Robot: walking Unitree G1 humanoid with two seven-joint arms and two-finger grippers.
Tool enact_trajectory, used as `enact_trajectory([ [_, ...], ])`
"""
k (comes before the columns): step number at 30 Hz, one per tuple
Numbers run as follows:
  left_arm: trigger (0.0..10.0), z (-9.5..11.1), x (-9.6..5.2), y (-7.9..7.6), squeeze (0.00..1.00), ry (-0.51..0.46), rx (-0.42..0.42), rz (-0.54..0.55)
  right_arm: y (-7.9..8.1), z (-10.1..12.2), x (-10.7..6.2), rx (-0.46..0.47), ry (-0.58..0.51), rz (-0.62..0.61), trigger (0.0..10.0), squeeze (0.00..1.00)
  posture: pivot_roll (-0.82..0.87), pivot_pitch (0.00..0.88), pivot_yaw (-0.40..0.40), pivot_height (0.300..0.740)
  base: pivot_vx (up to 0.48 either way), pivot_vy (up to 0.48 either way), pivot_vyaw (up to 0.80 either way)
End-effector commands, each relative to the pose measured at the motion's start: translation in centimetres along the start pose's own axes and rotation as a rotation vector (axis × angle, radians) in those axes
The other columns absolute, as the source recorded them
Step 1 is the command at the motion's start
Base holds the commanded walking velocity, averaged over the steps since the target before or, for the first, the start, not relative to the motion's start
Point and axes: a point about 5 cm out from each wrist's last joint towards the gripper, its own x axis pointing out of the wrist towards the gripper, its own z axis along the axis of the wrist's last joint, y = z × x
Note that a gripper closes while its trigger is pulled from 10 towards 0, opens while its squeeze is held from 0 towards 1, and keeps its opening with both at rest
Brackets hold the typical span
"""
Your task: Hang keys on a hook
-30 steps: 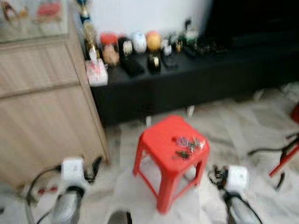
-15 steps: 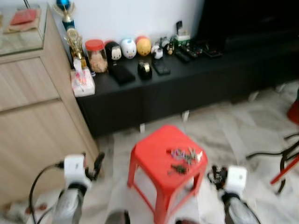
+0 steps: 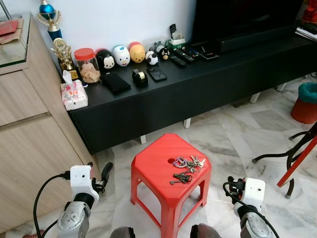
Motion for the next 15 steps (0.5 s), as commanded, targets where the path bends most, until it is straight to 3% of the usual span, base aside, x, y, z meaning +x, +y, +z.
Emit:
enact_trajectory([
  [1,10.0,-0.22,0.07,-0.05,0.00,0.015,0.007,-0.007,0.15,-0.13,0.23,-0.005,0.030,0.002,10.0,0.00,-0.06,0.000,-0.006,0.626,0.000,0.000,0.00],
  [6,10.0,-0.29,0.05,-0.09,0.00,0.017,0.008,-0.003,0.22,-0.04,0.30,-0.012,0.030,0.010,10.0,0.00,-0.06,0.000,-0.008,0.596,0.000,0.000,0.00],
  [15,10.0,-0.47,-0.15,0.06,0.00,0.023,0.007,0.005,0.67,0.20,0.53,-0.016,0.022,0.031,10.0,0.00,-0.05,0.000,-0.012,0.596,0.000,0.000,0.00],
])
